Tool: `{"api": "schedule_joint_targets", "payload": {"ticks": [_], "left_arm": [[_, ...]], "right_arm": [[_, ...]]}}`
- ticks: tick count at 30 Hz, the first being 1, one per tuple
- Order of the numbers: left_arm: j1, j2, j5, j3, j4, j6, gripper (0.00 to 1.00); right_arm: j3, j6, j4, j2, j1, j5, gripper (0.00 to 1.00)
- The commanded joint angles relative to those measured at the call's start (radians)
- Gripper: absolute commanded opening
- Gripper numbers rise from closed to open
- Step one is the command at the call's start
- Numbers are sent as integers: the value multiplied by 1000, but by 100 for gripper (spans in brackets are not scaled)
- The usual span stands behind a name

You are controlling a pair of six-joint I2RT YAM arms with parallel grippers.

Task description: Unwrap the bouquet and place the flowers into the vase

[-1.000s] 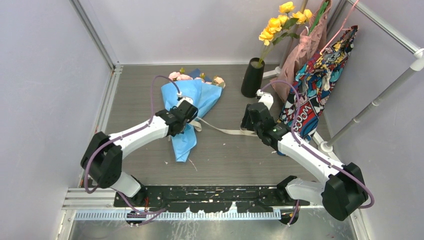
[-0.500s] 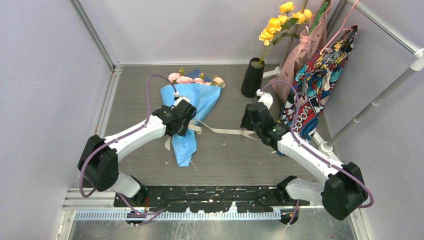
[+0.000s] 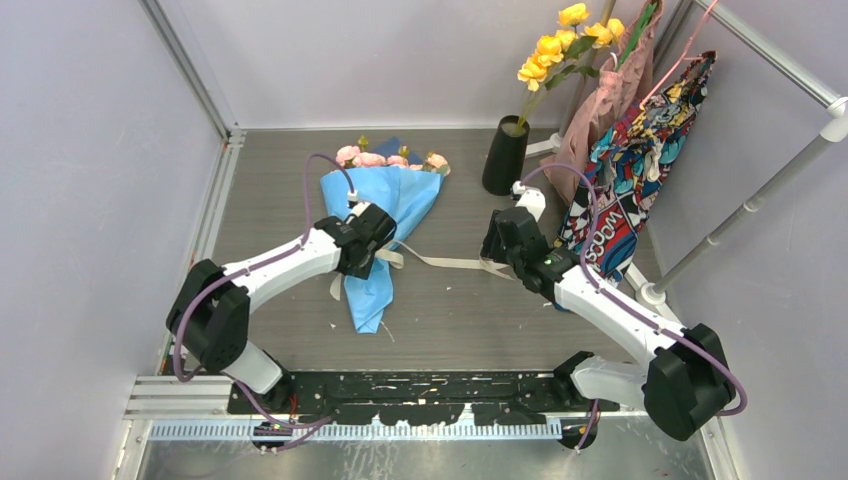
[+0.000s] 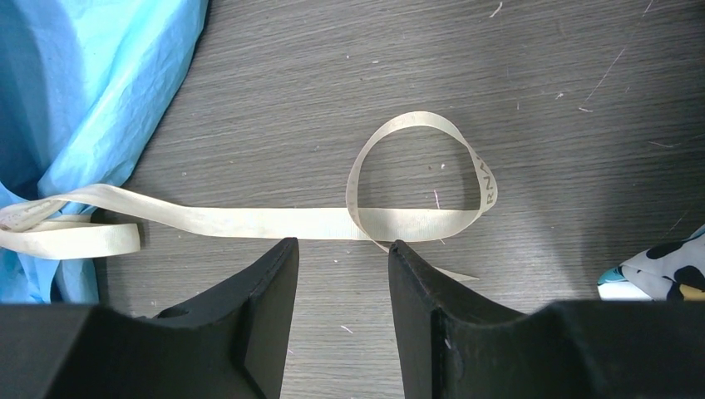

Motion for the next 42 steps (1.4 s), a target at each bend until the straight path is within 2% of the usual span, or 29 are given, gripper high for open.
{"api": "schedule_joint_targets", "payload": {"ticks": [1,19,21,25,28,42], "left_arm": [[15,24,-46,-1,-20,-15,73],[87,138,15,-20,22,16,72],[87,151,26,-16,19,23,69],[90,197,41,13,-2,31,57],[92,223,31,35,-23,25,56],[95,74,-7,31,-72,18,60]], "right_arm": [[-3,14,52,6,5,5,49],[-14,19,60,27,5,4,50],[-15,20,61,28,5,4,49],[-19,20,62,31,5,5,50],[-22,20,62,31,5,6,49],[-19,22,72,53,5,0,49]]}}
